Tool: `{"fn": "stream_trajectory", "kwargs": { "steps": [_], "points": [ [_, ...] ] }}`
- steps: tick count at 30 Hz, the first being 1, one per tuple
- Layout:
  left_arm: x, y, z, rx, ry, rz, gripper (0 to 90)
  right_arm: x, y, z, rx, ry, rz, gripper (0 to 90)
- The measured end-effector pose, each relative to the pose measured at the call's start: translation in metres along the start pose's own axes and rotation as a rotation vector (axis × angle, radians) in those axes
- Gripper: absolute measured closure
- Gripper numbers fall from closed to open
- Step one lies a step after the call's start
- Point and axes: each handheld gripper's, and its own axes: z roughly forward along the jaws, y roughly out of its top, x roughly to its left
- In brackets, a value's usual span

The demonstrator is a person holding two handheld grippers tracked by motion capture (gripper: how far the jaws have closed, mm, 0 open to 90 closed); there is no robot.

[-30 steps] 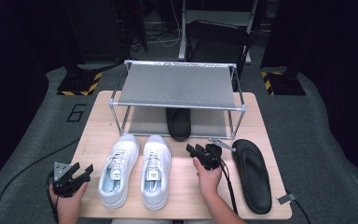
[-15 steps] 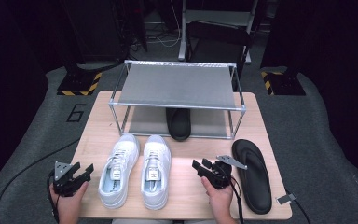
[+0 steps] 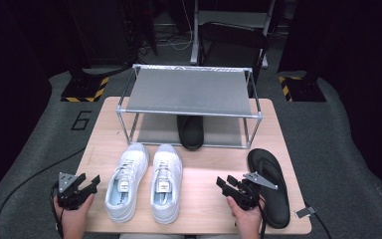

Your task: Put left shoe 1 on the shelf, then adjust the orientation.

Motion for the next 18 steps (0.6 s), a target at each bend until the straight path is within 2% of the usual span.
{"fn": "stream_trajectory", "kwargs": {
  "steps": [1, 4, 5, 8, 11, 12, 15, 18],
  "points": [
    [0.000, 0.000, -0.001, 0.014, -0.003, 0.002, 40.4, -0.001, 0.000, -0.004, -0.004, -0.011, -0.014, 49.8],
    [0.000, 0.000, -0.001, 0.019, -0.002, 0.004, 40.4, -0.004, -0.001, -0.016, -0.011, -0.028, -0.022, 50.7],
    [-0.001, 0.000, 0.000, 0.018, -0.002, 0.004, 40.4, -0.005, -0.001, -0.020, -0.015, -0.042, -0.038, 50.6],
    [-0.002, 0.000, 0.000, 0.003, 0.005, 0.004, 40.4, -0.011, -0.002, -0.030, -0.027, -0.102, -0.079, 50.9],
    [-0.002, 0.000, 0.000, 0.003, 0.006, 0.003, 40.4, -0.019, -0.003, -0.039, -0.043, -0.162, -0.101, 51.0],
    [-0.002, 0.000, -0.001, 0.016, 0.001, 0.005, 40.4, -0.022, -0.003, -0.042, -0.047, -0.179, -0.110, 51.3],
    [-0.002, 0.000, 0.000, 0.003, 0.007, 0.001, 40.4, -0.030, -0.004, -0.051, -0.066, -0.226, -0.111, 52.2],
    [-0.002, 0.000, 0.000, 0.003, 0.006, 0.003, 40.4, -0.038, -0.005, -0.057, -0.073, -0.256, -0.087, 53.7]
  ]
}}
